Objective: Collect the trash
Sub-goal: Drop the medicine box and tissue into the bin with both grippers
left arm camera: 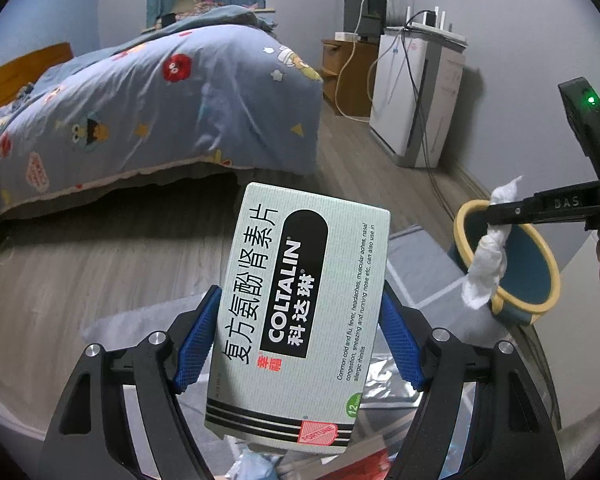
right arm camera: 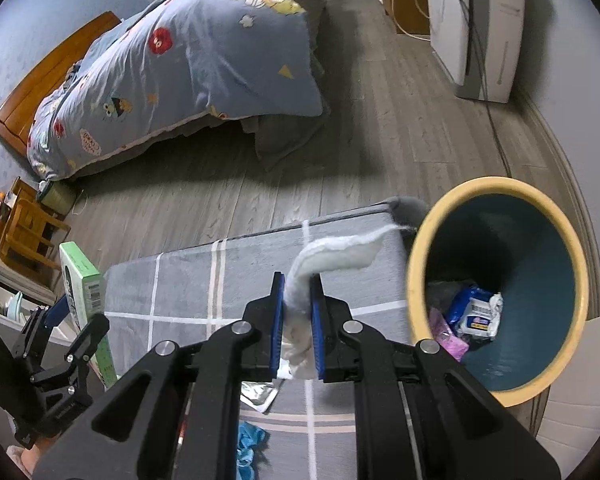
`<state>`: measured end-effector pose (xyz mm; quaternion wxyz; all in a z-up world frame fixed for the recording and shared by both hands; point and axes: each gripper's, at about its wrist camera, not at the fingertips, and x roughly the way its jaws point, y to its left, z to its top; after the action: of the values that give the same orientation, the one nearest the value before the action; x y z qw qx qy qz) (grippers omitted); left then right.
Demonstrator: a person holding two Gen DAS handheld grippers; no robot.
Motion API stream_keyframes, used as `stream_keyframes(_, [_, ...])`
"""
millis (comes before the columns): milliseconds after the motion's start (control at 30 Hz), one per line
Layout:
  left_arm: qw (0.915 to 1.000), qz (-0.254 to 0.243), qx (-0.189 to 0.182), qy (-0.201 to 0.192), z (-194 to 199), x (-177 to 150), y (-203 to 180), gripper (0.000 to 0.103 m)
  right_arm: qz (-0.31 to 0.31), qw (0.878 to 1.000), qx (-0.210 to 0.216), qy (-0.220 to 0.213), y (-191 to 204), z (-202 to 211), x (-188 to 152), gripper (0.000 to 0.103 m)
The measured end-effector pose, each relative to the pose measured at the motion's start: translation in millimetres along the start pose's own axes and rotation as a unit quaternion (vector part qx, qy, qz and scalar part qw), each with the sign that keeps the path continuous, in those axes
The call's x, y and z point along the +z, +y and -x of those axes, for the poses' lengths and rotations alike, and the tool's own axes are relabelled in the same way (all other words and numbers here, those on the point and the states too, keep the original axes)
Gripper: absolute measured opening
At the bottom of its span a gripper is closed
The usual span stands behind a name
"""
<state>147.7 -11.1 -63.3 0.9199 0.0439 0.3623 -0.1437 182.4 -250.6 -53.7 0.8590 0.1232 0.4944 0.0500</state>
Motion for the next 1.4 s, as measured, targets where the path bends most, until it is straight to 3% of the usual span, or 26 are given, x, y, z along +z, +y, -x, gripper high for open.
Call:
stream_keyframes(233, [0.9997,-0.023,0.001,0.008,0,12,-33,0.076,-0.030,0.999,-0.011,-0.020,-42,26,3,0.012])
stream_keyframes(600, [0.9977,-0.048,-0.049,0.000,-4,36,-104,0.076,-0.051,0.996,-0.064,-0.040,-120,49,3,0.012])
stream_keyframes(700, [0.9966,-0.057,-0.059,0.004,-12,39,-127,0.076,-0.048,0.994,-0.089,-0.043,-144,54,6,0.012])
stream_keyframes(1000, [0.9918,-0.082,-0.093,0.031,-54,39,-193,0.076,-0.096,0.989,-0.110,-0.025,-211,36,-2,0.012])
stream_keyframes(1200, [0.9863,-0.111,-0.113,0.047,-81,40,-235,0.076,-0.156,0.983,-0.095,0.010,-243,8,-10,0.012])
stream_keyframes(1400, [0.9809,-0.130,-0.129,0.065,-109,40,-269,0.076,-0.217,0.974,-0.067,0.010,-267,3,-18,0.012])
